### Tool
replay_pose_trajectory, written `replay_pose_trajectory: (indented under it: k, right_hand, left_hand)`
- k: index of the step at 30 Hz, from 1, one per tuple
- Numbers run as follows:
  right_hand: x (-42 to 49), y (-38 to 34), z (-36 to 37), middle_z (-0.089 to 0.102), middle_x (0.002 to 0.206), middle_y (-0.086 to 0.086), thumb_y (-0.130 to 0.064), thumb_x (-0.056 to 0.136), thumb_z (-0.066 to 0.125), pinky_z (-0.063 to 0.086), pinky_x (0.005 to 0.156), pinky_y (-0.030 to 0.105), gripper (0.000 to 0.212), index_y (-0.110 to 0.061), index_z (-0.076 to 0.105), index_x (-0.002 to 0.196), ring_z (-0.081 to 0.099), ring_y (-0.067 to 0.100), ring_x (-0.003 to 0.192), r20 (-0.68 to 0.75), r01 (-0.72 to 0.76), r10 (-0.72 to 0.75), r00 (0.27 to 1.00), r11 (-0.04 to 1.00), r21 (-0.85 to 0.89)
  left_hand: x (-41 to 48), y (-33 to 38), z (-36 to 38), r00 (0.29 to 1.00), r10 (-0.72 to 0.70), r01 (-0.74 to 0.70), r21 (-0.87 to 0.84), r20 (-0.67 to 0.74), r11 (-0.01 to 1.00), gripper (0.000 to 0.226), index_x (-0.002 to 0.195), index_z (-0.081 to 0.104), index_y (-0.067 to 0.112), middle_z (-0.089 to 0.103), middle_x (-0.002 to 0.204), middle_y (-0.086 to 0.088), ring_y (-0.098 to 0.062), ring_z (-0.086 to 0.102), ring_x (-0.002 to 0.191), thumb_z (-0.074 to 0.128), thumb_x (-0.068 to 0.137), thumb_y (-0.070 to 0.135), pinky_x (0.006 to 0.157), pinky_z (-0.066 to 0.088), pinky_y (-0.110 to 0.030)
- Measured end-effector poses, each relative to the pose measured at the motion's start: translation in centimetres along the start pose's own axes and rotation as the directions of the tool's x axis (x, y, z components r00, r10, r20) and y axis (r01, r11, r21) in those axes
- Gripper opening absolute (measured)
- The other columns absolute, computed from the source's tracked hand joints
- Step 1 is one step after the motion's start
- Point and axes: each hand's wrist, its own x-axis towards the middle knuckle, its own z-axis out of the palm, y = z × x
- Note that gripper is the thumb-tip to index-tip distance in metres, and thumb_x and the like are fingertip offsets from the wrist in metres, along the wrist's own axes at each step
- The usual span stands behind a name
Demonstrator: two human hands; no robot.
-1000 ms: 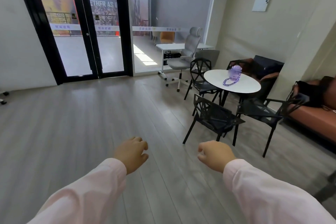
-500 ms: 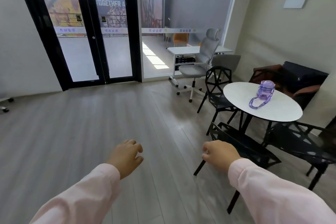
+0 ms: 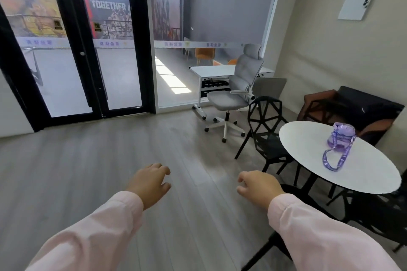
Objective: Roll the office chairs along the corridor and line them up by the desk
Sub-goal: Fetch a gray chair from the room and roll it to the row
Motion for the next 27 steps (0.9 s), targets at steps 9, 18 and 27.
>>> replay_pose_trajectory:
  k: [9,18,27]
  right_hand:
    - [16.4,4.7,-2.4,0.062,0.117,-0.001,-0.038,0.092,0.046,0.05,0.084,0.032,0.034,-0.024,0.057,0.121,0.06,0.02,0.102,0.015,-0.093,0.093,0.996,0.996,0.006]
    - [39.2,14.0,-6.4,0.066,0.104,-0.004,-0.037,0.09,0.05,0.05,0.081,0.031,0.027,-0.024,0.062,0.11,0.062,0.017,0.093,-0.028,-0.108,0.111,0.993,0.992,0.068]
    - [60.0,20.8,-11.7,0.065,0.104,-0.006,-0.037,0.092,0.048,0.048,0.077,0.029,0.029,-0.026,0.059,0.116,0.061,0.016,0.093,-0.037,-0.095,0.096,0.995,0.995,0.024]
  left_hand:
    - [20.4,-2.2,0.8,0.994,0.103,-0.103,0.023,0.037,0.994,0.039,0.129,0.045,0.024,0.049,0.131,0.005,-0.015,0.043,0.123,0.045,0.093,0.039,0.098,0.037,-0.027]
    - [46.3,-0.9,1.2,0.989,0.146,-0.148,0.061,0.037,0.987,0.036,0.126,0.048,0.023,0.049,0.129,0.003,-0.015,0.044,0.12,0.046,0.093,0.038,0.096,0.037,-0.027]
    - [66.9,-1.1,1.6,0.991,0.134,-0.135,0.042,0.029,0.99,0.034,0.125,0.049,0.026,0.05,0.126,0.007,-0.012,0.044,0.116,0.045,0.093,0.038,0.092,0.037,-0.023]
